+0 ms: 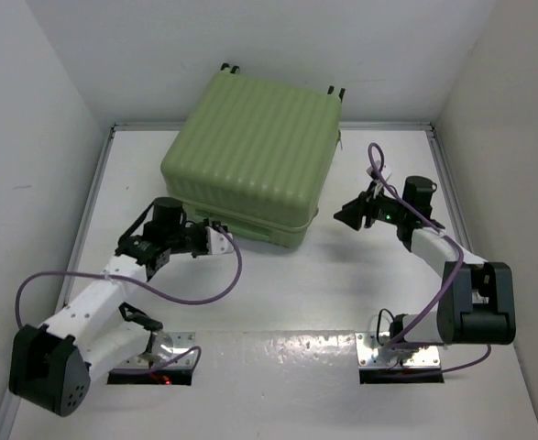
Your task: Pack the luggage
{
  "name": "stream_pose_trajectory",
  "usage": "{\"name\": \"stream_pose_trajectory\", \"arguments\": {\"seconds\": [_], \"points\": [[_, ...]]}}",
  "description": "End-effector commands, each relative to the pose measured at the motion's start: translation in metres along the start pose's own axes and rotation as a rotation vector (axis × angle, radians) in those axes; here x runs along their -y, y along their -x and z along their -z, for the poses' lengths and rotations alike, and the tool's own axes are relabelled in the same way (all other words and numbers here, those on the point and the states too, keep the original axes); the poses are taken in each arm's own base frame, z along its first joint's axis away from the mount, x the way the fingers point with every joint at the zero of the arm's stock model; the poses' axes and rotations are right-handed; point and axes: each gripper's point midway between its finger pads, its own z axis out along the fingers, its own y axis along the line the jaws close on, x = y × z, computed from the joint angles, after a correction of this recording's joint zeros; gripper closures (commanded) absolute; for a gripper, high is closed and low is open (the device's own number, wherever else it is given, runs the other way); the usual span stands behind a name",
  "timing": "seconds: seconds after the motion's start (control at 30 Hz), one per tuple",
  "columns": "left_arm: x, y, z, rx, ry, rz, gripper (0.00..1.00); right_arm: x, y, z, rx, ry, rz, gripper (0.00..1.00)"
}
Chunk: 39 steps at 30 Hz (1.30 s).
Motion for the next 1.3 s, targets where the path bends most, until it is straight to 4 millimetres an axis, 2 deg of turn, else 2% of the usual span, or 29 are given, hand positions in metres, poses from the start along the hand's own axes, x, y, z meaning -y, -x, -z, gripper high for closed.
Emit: {"name": "stream_pose_trajectory", "arguments": {"seconds": [0.0,0.13,0.2,0.27,0.37,0.43,0.63,0.8,0.87,0.97,1.0,1.07,1.1,1.13,1.2,1.23,1.27], "points": [[0.010,-0.011,-0.020,0.004,-0.112,-0.223,0.68,0.000,0.025,-0.004,0.040,0.044,0.089,0.51],[0.009,-0.022,-0.033,0.011,-0.162,-0.256,0.69,0.001,0.025,-0.005,0.031,0.051,0.082,0.51],[0.000,-0.029,-0.034,-0.002,-0.148,-0.274,0.69,0.001,0.026,-0.005,0.029,0.053,0.078,0.51],[-0.001,-0.039,-0.037,-0.014,-0.156,-0.277,0.69,0.002,0.026,-0.005,0.028,0.054,0.074,0.51],[-0.014,-0.048,-0.030,-0.036,-0.117,-0.306,0.65,0.001,0.024,-0.006,0.026,0.061,0.072,0.51],[-0.020,-0.054,-0.026,-0.051,-0.100,-0.315,0.59,0.001,0.023,-0.006,0.021,0.065,0.061,0.51],[-0.030,-0.071,-0.015,-0.058,-0.074,-0.347,0.54,0.000,0.015,-0.012,0.002,0.099,0.105,0.51],[-0.039,-0.077,-0.026,-0.050,-0.099,-0.400,0.54,-0.003,0.018,-0.017,0.026,0.130,0.141,0.51],[-0.034,-0.086,-0.032,-0.053,-0.121,-0.387,0.54,-0.002,0.018,-0.019,0.027,0.139,0.143,0.51],[-0.041,-0.096,-0.035,-0.077,-0.109,-0.412,0.54,-0.003,0.019,-0.021,0.029,0.157,0.164,0.51],[-0.051,-0.095,-0.035,-0.085,-0.077,-0.444,0.54,-0.004,0.019,-0.021,0.032,0.161,0.176,0.51],[-0.045,-0.103,-0.037,-0.095,-0.061,-0.447,0.51,-0.004,0.017,-0.024,0.029,0.170,0.187,0.51],[-0.054,-0.101,-0.037,-0.097,-0.013,-0.479,0.49,-0.005,0.017,-0.025,0.030,0.176,0.195,0.51],[-0.048,-0.105,-0.038,-0.098,-0.012,-0.466,0.47,-0.004,0.015,-0.026,0.026,0.179,0.192,0.51],[-0.054,-0.109,-0.036,-0.130,0.017,-0.469,0.47,-0.005,0.014,-0.028,0.024,0.194,0.202,0.51],[-0.053,-0.113,-0.036,-0.141,0.012,-0.462,0.50,-0.006,0.017,-0.030,0.030,0.201,0.218,0.51],[-0.053,-0.113,-0.036,-0.141,0.012,-0.462,0.60,-0.004,0.013,-0.032,0.026,0.203,0.221,0.51]]}}
